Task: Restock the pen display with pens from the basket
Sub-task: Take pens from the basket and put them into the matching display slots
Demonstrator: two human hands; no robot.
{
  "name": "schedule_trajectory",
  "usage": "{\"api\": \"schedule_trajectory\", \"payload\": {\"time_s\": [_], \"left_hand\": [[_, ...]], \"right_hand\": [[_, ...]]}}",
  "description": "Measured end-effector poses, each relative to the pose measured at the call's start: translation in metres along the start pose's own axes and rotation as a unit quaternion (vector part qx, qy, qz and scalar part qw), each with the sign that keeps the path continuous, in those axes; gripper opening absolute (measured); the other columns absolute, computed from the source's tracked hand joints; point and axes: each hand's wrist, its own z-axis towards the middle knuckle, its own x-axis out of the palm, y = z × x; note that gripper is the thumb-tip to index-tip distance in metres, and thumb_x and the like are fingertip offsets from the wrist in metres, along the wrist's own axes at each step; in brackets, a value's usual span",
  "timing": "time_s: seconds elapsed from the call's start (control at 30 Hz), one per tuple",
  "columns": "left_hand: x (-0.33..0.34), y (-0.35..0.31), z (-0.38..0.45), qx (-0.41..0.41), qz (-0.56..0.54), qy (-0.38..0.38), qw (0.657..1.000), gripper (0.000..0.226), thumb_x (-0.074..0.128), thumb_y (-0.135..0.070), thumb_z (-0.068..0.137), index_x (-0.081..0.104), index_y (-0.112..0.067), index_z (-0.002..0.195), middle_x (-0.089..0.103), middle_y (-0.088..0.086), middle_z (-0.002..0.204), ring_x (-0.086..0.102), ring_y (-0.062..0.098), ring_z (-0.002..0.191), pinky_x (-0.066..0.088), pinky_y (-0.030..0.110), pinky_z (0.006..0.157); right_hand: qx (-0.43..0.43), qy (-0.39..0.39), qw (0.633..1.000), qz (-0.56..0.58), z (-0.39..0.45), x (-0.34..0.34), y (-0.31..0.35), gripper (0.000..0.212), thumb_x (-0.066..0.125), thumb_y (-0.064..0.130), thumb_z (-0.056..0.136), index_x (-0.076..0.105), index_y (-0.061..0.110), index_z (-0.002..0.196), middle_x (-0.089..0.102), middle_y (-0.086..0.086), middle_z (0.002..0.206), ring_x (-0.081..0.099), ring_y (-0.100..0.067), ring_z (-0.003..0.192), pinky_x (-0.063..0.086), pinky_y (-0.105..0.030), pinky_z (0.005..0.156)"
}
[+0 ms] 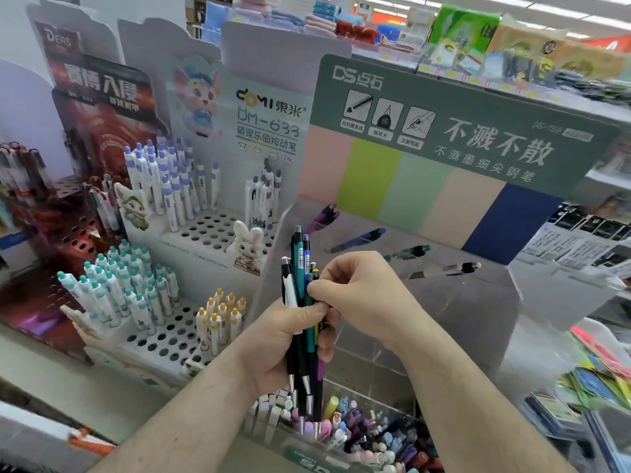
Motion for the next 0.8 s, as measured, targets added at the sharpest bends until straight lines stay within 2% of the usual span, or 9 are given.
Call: {"api": "schedule_trajectory", "payload": {"time_s": [0.07, 0.1, 0.23, 0.3, 0.43, 0.53, 0.6, 0.7, 0.8], "left_hand": [[0.005, 0.000, 0.002, 0.003, 0.001, -0.025, 1.000, 0.008, 0.075, -0.016, 0.074, 0.070, -0.010, 0.077, 0.059, 0.006, 0.072, 0.051, 0.015, 0.053, 0.046, 0.028, 0.050], [0.008, -0.001, 0.003, 0.005, -0.002, -0.036, 0.999, 0.005, 0.067, -0.014, 0.077, 0.070, -0.010, 0.075, 0.058, 0.005, 0.071, 0.051, 0.015, 0.053, 0.046, 0.028, 0.049], [0.012, -0.004, 0.007, 0.002, 0.011, -0.031, 0.999, 0.004, 0.065, -0.008, 0.076, 0.063, -0.008, 0.079, 0.057, 0.005, 0.071, 0.050, 0.014, 0.052, 0.045, 0.026, 0.048], [0.015, -0.005, 0.009, -0.005, 0.037, -0.018, 0.999, 0.013, 0.070, -0.008, 0.072, 0.061, -0.008, 0.082, 0.055, 0.005, 0.070, 0.050, 0.014, 0.052, 0.044, 0.026, 0.049], [0.018, -0.003, 0.014, -0.010, 0.085, -0.022, 0.996, 0.011, 0.064, -0.008, 0.075, 0.058, -0.007, 0.084, 0.050, 0.007, 0.067, 0.050, 0.015, 0.051, 0.043, 0.026, 0.049], [0.016, -0.001, 0.015, -0.019, 0.076, -0.016, 0.997, 0.013, 0.063, -0.010, 0.078, 0.056, -0.006, 0.088, 0.054, 0.007, 0.071, 0.051, 0.016, 0.054, 0.044, 0.027, 0.050], [0.013, -0.001, 0.014, -0.037, 0.055, -0.010, 0.998, 0.013, 0.062, -0.012, 0.080, 0.056, -0.007, 0.091, 0.058, 0.007, 0.075, 0.052, 0.016, 0.056, 0.045, 0.026, 0.051], [0.005, -0.002, 0.010, -0.062, 0.019, -0.026, 0.998, 0.014, 0.063, -0.010, 0.078, 0.060, -0.012, 0.091, 0.063, 0.010, 0.077, 0.056, 0.016, 0.053, 0.047, 0.027, 0.051], [-0.001, -0.002, 0.007, -0.055, -0.025, -0.028, 0.998, 0.020, 0.067, -0.006, 0.075, 0.059, -0.011, 0.092, 0.062, 0.010, 0.075, 0.055, 0.016, 0.051, 0.046, 0.027, 0.049]], "right_hand": [[-0.003, -0.032, 0.999, -0.036, -0.002, -0.003, -0.003, 0.017, 0.065, 0.012, 0.082, 0.063, 0.016, 0.066, 0.067, 0.000, 0.054, 0.062, -0.010, 0.051, 0.057, -0.034, 0.063], [-0.004, -0.039, 0.998, -0.039, -0.003, -0.004, -0.005, 0.018, 0.064, 0.011, 0.083, 0.063, 0.017, 0.066, 0.068, 0.001, 0.055, 0.063, -0.010, 0.053, 0.058, -0.034, 0.064], [0.021, -0.056, 0.998, 0.037, -0.007, -0.008, -0.011, 0.016, 0.069, 0.019, 0.086, 0.069, 0.010, 0.073, 0.069, 0.001, 0.059, 0.062, -0.006, 0.054, 0.054, -0.030, 0.062], [0.030, -0.058, 0.996, 0.062, -0.008, -0.010, -0.012, 0.021, 0.075, 0.026, 0.085, 0.070, 0.009, 0.076, 0.069, 0.001, 0.059, 0.061, -0.005, 0.054, 0.053, -0.028, 0.061], [0.014, -0.046, 0.998, -0.045, -0.008, -0.015, -0.012, 0.027, 0.076, 0.035, 0.086, 0.067, 0.015, 0.070, 0.062, 0.011, 0.050, 0.055, 0.002, 0.047, 0.041, -0.014, 0.051], [0.035, -0.039, 0.998, -0.036, -0.009, -0.019, -0.013, 0.024, 0.069, 0.027, 0.090, 0.067, 0.014, 0.071, 0.063, 0.008, 0.051, 0.053, 0.001, 0.047, 0.042, -0.017, 0.053], [0.049, -0.086, 0.995, 0.010, -0.009, -0.020, -0.017, 0.019, 0.065, 0.020, 0.090, 0.070, 0.013, 0.072, 0.062, 0.007, 0.051, 0.053, -0.005, 0.048, 0.044, -0.025, 0.055], [0.045, -0.220, 0.965, 0.139, -0.009, -0.025, -0.025, 0.020, 0.062, 0.011, 0.091, 0.071, 0.015, 0.074, 0.058, 0.000, 0.057, 0.048, -0.016, 0.051, 0.042, -0.034, 0.053], [0.055, -0.256, 0.917, 0.299, -0.015, -0.036, -0.031, 0.021, 0.055, 0.004, 0.096, 0.069, 0.010, 0.081, 0.054, -0.001, 0.055, 0.041, -0.012, 0.045, 0.038, -0.024, 0.043]]}}
